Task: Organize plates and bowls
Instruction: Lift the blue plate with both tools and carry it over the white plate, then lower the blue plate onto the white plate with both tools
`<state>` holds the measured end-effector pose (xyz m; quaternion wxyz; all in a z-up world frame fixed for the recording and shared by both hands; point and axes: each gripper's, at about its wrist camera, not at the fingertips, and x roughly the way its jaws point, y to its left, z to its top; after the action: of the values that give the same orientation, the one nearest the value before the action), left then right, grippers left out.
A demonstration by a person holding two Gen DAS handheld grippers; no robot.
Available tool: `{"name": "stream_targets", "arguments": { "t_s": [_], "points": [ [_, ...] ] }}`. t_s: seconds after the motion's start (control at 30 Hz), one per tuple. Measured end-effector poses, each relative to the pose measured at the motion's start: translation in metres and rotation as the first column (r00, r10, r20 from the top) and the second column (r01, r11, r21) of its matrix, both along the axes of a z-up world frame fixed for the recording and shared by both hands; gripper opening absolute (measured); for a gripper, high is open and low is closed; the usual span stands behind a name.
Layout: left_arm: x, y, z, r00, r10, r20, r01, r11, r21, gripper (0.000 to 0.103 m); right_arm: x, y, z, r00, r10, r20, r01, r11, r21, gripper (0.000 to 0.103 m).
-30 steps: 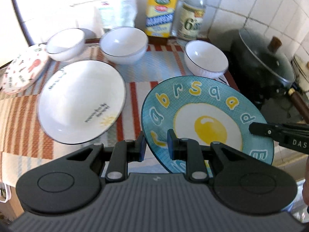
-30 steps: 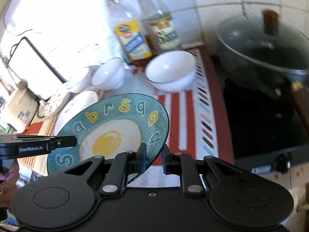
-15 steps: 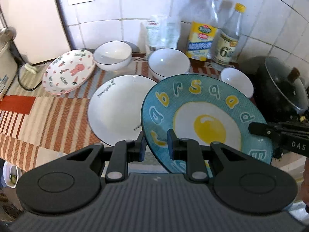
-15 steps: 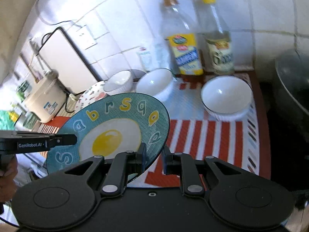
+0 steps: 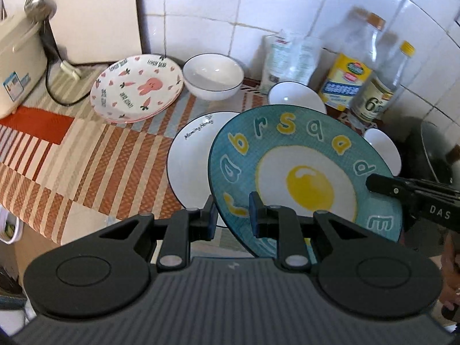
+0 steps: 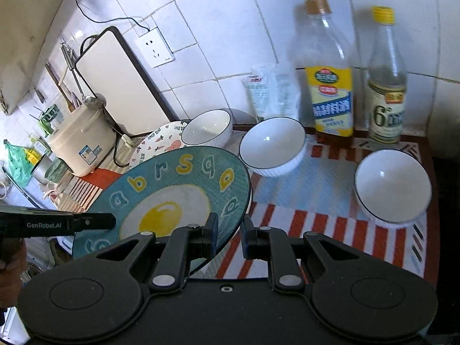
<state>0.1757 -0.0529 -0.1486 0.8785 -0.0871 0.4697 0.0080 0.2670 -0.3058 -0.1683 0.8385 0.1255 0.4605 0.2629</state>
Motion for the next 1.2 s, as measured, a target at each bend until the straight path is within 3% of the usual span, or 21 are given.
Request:
{"name": "stream_targets", "arguments": {
  "t_s": [0.33, 0.53, 0.8, 0.93, 1.0, 1.2],
  "points": [
    [0.039, 0.043, -0.025, 0.995, -0.051, -0.08, 0.051, 0.999, -0.005, 0.02, 0.025, 0.041, -0.029, 0.997, -0.035, -0.07, 0.035, 0.999, -0.013, 0.021],
    [0.067, 0.057, -0.047, 0.983, -0.121, -0.141, 0.119, 0.993, -0.019, 0.02, 0.031, 0.055, -0.058, 0.98, -0.151, -0.133, 0.15, 0.989, -0.013, 0.021],
    [0.094, 0.081, -0.069, 0.963, -0.179, -0.2, 0.175, 0.984, -0.036, 0.02, 0.03, 0.08, -0.078, 0.964, -0.209, -0.164, 0.202, 0.978, -0.056, 0.021],
    [0.103, 0.095, -0.082, 0.964, -0.149, -0.222, 0.134, 0.988, -0.081, 0.02, 0.03, 0.092, -0.088, 0.953, -0.241, -0.184, 0.231, 0.97, -0.074, 0.021],
    [0.108, 0.102, -0.089, 0.963, -0.135, -0.231, 0.111, 0.987, -0.113, 0.02, 0.032, 0.099, -0.088, 0.953, -0.252, -0.171, 0.237, 0.966, -0.101, 0.021],
    [0.11, 0.102, -0.092, 0.952, -0.195, -0.238, 0.176, 0.98, -0.095, 0.02, 0.038, 0.113, -0.087, 0.952, -0.265, -0.15, 0.24, 0.956, -0.17, 0.022]
  ]
}}
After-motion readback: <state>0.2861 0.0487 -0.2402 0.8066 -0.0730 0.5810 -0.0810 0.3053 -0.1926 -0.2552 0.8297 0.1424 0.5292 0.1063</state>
